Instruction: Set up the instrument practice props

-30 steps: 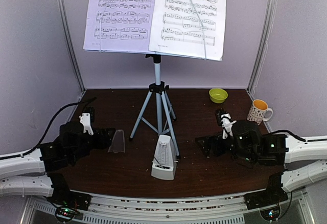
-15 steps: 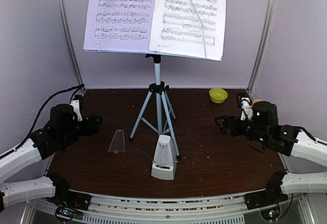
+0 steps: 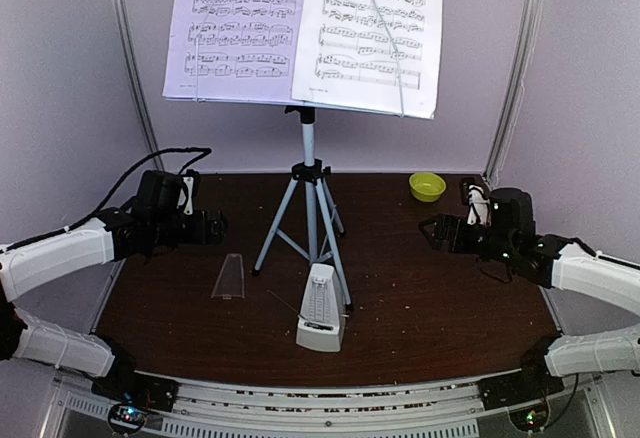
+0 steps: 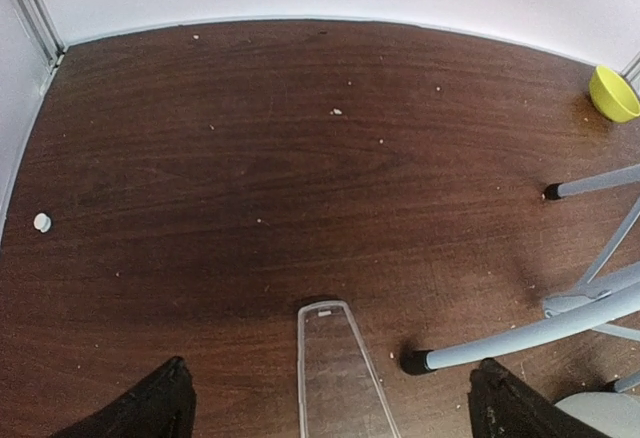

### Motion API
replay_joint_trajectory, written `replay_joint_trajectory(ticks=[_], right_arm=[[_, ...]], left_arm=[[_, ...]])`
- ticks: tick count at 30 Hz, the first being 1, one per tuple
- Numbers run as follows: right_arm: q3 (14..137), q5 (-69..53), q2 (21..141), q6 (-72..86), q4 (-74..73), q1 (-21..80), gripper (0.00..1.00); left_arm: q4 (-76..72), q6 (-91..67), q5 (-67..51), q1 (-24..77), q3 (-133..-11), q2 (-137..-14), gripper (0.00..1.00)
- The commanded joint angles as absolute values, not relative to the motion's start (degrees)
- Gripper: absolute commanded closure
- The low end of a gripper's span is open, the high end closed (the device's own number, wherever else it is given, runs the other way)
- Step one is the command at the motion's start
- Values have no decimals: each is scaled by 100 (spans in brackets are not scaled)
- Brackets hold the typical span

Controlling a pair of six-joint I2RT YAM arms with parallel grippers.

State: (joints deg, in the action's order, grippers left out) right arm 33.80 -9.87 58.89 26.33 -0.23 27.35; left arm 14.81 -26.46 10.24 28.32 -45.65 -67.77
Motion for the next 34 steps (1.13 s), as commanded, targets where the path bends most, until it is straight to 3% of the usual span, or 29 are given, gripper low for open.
replay_joint_trajectory(ticks=[1,15,34], right_arm=[[3546,-1242,6232,2582,363,2602,0],[2990,-1449,6909,2687,1161,2586,0],[2299,-1547,6633,2897,1823,2593,0]], left_arm=[[1319,-2767,828,2754,-4639,-6912,2],[940,-3602,612,2487,-3880,-6818,2],[996,-3946,723,2496,-3735,-6908,2]])
